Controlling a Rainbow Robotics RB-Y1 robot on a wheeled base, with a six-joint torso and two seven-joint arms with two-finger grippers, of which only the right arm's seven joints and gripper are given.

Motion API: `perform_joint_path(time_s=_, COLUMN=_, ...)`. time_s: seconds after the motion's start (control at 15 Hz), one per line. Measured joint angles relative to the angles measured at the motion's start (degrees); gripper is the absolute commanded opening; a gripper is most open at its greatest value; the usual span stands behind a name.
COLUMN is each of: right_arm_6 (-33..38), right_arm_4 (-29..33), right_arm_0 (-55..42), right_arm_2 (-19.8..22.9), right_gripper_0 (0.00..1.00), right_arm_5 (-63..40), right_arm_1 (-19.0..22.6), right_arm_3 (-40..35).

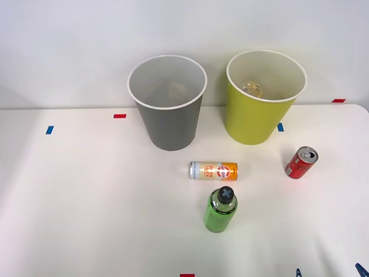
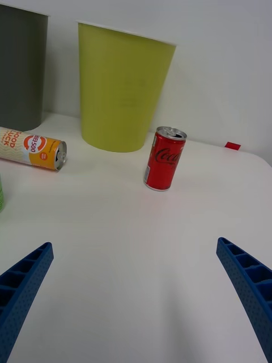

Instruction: Put cans in the gray bin, plastic bottles in the light green bin

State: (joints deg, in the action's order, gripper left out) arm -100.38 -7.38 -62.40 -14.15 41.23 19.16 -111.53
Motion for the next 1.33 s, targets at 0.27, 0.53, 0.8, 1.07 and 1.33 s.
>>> perform_joint_path(time_s=0.27, right_arm_6=0.0, right_arm_4=0.0, right_arm_0=0.0, right_arm_2=0.0, right_gripper_0=1.0, right_arm_5=0.0, right_arm_1=0.0, right_arm_3=0.0)
perform_joint_path(time_s=0.53, right_arm_6=0.0, right_arm_4=0.0, right_arm_0=0.0, right_arm_2=0.0, right_gripper_0=1.0, right_arm_5=0.0, right_arm_1=0.0, right_arm_3=0.0)
perform_joint_path(time_s=0.8, right_arm_6=0.0, right_arm_4=0.0, right_arm_0=0.0, right_arm_2=0.0, right_gripper_0=1.0, right_arm_5=0.0, right_arm_1=0.0, right_arm_3=0.0)
perform_joint_path(time_s=1.07, right_arm_6=0.0, right_arm_4=0.0, right_arm_0=0.0, right_arm_2=0.0, right_gripper_0=1.0, right_arm_5=0.0, right_arm_1=0.0, right_arm_3=0.0)
perform_joint_path(time_s=1.33, right_arm_6=0.0, right_arm_4=0.0, right_arm_0=0.0, right_arm_2=0.0, right_gripper_0=1.0, right_arm_5=-0.01, right_arm_1=0.0, right_arm_3=0.0)
